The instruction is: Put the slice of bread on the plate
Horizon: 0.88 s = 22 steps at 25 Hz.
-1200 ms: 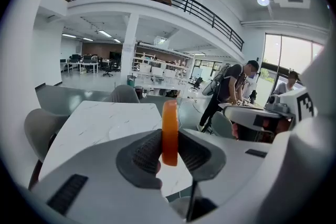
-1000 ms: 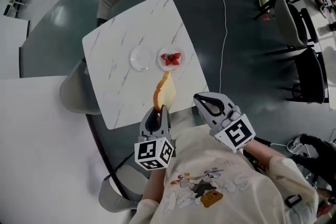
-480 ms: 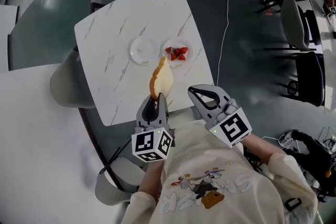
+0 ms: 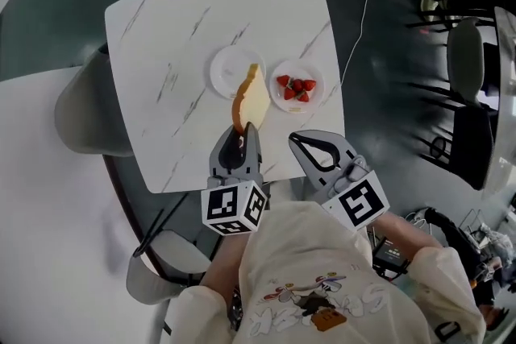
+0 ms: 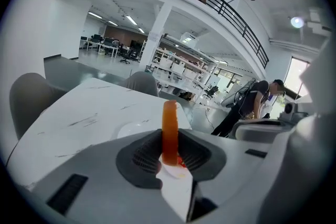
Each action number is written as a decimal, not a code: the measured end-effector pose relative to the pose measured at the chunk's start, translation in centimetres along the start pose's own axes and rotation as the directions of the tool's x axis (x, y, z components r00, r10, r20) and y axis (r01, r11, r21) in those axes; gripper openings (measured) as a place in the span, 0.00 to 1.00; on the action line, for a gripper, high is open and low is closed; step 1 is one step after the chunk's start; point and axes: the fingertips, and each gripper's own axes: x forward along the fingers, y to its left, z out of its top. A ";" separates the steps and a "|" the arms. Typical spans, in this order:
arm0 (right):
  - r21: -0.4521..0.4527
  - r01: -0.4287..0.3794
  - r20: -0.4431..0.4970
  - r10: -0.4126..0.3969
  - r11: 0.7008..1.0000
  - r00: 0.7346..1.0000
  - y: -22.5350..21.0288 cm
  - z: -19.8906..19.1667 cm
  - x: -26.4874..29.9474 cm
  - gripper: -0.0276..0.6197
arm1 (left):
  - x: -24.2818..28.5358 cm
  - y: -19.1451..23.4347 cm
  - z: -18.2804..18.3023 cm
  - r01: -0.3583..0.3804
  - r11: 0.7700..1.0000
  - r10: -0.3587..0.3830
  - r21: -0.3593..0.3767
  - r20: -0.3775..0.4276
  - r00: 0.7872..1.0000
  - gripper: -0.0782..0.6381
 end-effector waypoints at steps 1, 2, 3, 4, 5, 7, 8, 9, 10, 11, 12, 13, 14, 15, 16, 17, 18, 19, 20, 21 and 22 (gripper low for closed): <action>-0.005 -0.010 -0.021 0.010 1.000 1.000 -0.1 -0.3 0.6 0.05 | 0.5 0.3 -0.2 0.002 1.000 -0.002 -0.009 -0.006 1.000 0.24; -0.009 -0.018 -0.040 0.018 1.000 0.999 -0.2 -0.7 1.1 0.05 | 1.0 0.6 -0.3 0.004 1.000 -0.004 -0.016 -0.012 1.000 0.24; -0.010 -0.023 -0.055 0.022 1.000 0.998 -0.3 -1.0 1.8 0.05 | 1.5 1.1 -0.5 0.006 1.000 -0.007 -0.022 -0.017 1.000 0.24; -0.008 -0.024 -0.064 0.024 1.000 0.998 -0.5 -1.3 2.4 0.05 | 2.1 1.5 -0.6 0.009 1.000 -0.010 -0.027 -0.022 1.000 0.24; -0.003 -0.023 -0.069 0.023 1.000 0.997 -0.6 -1.5 3.0 0.05 | 2.6 1.9 -0.7 0.014 0.999 -0.015 -0.033 -0.027 1.000 0.24; 0.005 -0.021 -0.079 0.021 1.000 0.997 -0.9 -2.0 4.1 0.05 | 3.7 2.6 -1.0 0.027 0.998 -0.029 -0.048 -0.036 0.999 0.24; 0.007 -0.020 -0.084 0.020 1.000 0.996 -1.1 -2.2 4.6 0.05 | 4.3 2.9 -1.1 0.037 0.998 -0.040 -0.056 -0.040 0.998 0.24; 0.013 -0.018 -0.086 0.019 1.000 0.996 -1.2 -2.4 5.2 0.05 | 4.8 3.1 -1.3 0.050 0.997 -0.053 -0.067 -0.043 0.998 0.24; 0.022 -0.016 -0.082 0.017 1.000 0.996 -1.3 -2.5 5.8 0.05 | 5.4 3.4 -1.4 0.063 0.995 -0.067 -0.077 -0.047 0.997 0.24; 0.034 -0.012 -0.075 0.015 0.999 0.997 -1.4 -2.5 6.4 0.05 | 6.0 3.7 -1.6 0.076 0.994 -0.080 -0.085 -0.051 0.995 0.24; 0.046 -0.010 -0.069 0.013 0.999 0.998 -1.4 -2.6 7.0 0.05 | 6.6 4.0 -1.7 0.085 0.993 -0.091 -0.087 -0.059 0.994 0.24; 0.058 -0.010 -0.067 0.014 0.998 0.998 -1.4 -2.8 7.6 0.05 | 7.2 4.3 -1.9 0.092 0.992 -0.098 -0.087 -0.068 0.993 0.24; 0.068 -0.011 -0.070 0.016 0.998 0.997 -1.4 -3.0 8.0 0.05 | 7.8 4.7 -2.1 0.098 0.991 -0.105 -0.088 -0.076 0.992 0.24; 0.079 -0.012 -0.075 0.018 0.997 0.997 -1.3 -3.3 8.4 0.05 | 8.3 5.0 -2.2 0.103 0.991 -0.110 -0.091 -0.081 0.991 0.24; 0.091 -0.012 -0.081 0.020 0.996 0.997 -1.2 -3.6 8.8 0.05 | 8.7 5.3 -2.1 0.108 0.990 -0.116 -0.091 -0.082 0.990 0.24; 0.103 -0.012 -0.085 0.021 0.995 0.996 -1.1 -3.9 9.1 0.05 | 9.1 5.6 -2.0 0.111 0.990 -0.118 -0.086 -0.083 0.990 0.24; 0.114 -0.012 -0.088 0.022 0.993 0.996 -1.1 -4.1 9.4 0.05 | 9.4 6.0 -1.9 0.109 0.992 -0.115 -0.071 -0.085 0.990 0.24; 0.126 -0.011 -0.091 0.022 0.992 0.996 -1.1 -4.4 9.7 0.05 | 9.6 6.3 -1.7 0.102 0.994 -0.106 -0.045 -0.088 0.990 0.25; 0.136 -0.008 -0.094 0.021 0.991 0.995 -1.1 -4.6 9.9 0.05 | 9.9 6.6 -1.6 0.093 0.996 -0.094 -0.012 -0.092 0.991 0.25; 0.143 -0.006 -0.099 0.021 0.990 0.995 -1.1 -4.8 10.1 0.05 | 10.1 6.9 -1.6 0.082 0.996 -0.080 0.021 -0.097 0.992 0.25; 0.148 -0.005 -0.105 0.021 0.989 0.994 -1.1 -5.1 10.3 0.05 | 10.2 7.3 -1.6 0.070 0.996 -0.065 0.048 -0.103 0.993 0.25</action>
